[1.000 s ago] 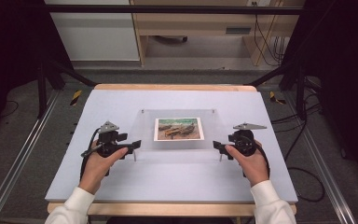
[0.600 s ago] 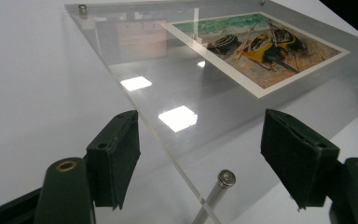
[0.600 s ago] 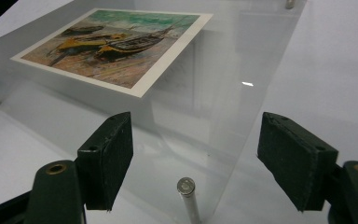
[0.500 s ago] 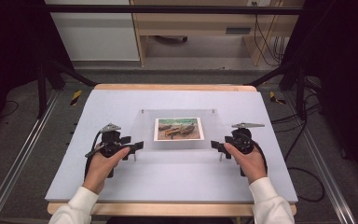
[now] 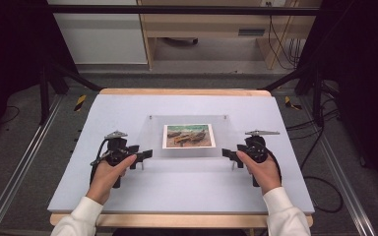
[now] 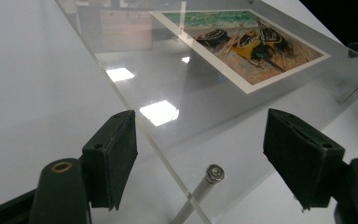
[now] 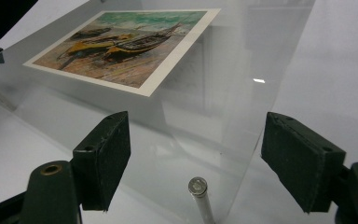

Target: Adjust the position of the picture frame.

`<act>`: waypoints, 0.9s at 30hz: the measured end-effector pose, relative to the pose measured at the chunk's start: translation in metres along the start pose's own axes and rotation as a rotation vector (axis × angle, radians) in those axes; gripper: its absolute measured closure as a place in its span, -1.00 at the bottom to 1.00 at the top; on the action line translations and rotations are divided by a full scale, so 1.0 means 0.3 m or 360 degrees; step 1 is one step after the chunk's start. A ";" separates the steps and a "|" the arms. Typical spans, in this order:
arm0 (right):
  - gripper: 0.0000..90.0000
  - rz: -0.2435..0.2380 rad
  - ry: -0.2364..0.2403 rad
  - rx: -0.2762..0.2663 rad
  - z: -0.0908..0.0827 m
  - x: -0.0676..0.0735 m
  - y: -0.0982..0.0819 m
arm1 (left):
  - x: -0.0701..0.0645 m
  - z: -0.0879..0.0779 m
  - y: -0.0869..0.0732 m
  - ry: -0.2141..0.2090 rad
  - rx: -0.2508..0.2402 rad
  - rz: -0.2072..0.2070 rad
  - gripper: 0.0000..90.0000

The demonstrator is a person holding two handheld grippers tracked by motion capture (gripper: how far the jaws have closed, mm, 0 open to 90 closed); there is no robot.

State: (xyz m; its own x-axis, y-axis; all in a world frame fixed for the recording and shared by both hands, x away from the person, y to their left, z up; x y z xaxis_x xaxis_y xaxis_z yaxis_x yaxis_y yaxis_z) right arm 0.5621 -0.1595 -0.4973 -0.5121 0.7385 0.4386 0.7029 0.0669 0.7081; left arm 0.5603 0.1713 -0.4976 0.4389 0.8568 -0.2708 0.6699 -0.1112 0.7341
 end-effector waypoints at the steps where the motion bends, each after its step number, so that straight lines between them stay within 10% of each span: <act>1: -0.48 0.0028 0.0014 0.0002 0.001 -0.001 -0.003 | 0.000 0.001 0.000 -0.0003 0.0002 -0.0005 -0.45; 19: -0.58 0.0147 0.0108 0.0059 0.009 0.004 -0.015 | -0.011 0.017 -0.011 -0.0105 0.0071 -0.0103 -0.57; 21: -0.58 0.0139 0.0111 0.0058 0.013 0.005 -0.016 | 0.009 0.012 0.000 0.0011 0.0002 -0.0084 -0.51; 27: -0.58 0.0139 0.0114 0.0056 0.013 0.005 -0.015 | 0.009 0.011 0.000 -0.0028 0.0016 -0.0089 -0.42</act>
State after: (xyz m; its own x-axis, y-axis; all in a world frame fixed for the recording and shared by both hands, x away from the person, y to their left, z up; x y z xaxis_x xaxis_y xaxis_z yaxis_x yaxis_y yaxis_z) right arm 0.5600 -0.1561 -0.5020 -0.4811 0.6927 0.5373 0.7627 0.0286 0.6461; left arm 0.5634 0.1719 -0.5003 0.4109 0.8529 -0.3220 0.6998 -0.0687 0.7111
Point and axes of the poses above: each handheld gripper's, and its own axes: z roughly forward along the jaws, y roughly out of its top, x roughly to its left, the point moved 9 cm from there along z, roughly forward along the jaws, and after that the axes turned 9 degrees about y, right-handed, at the moved point
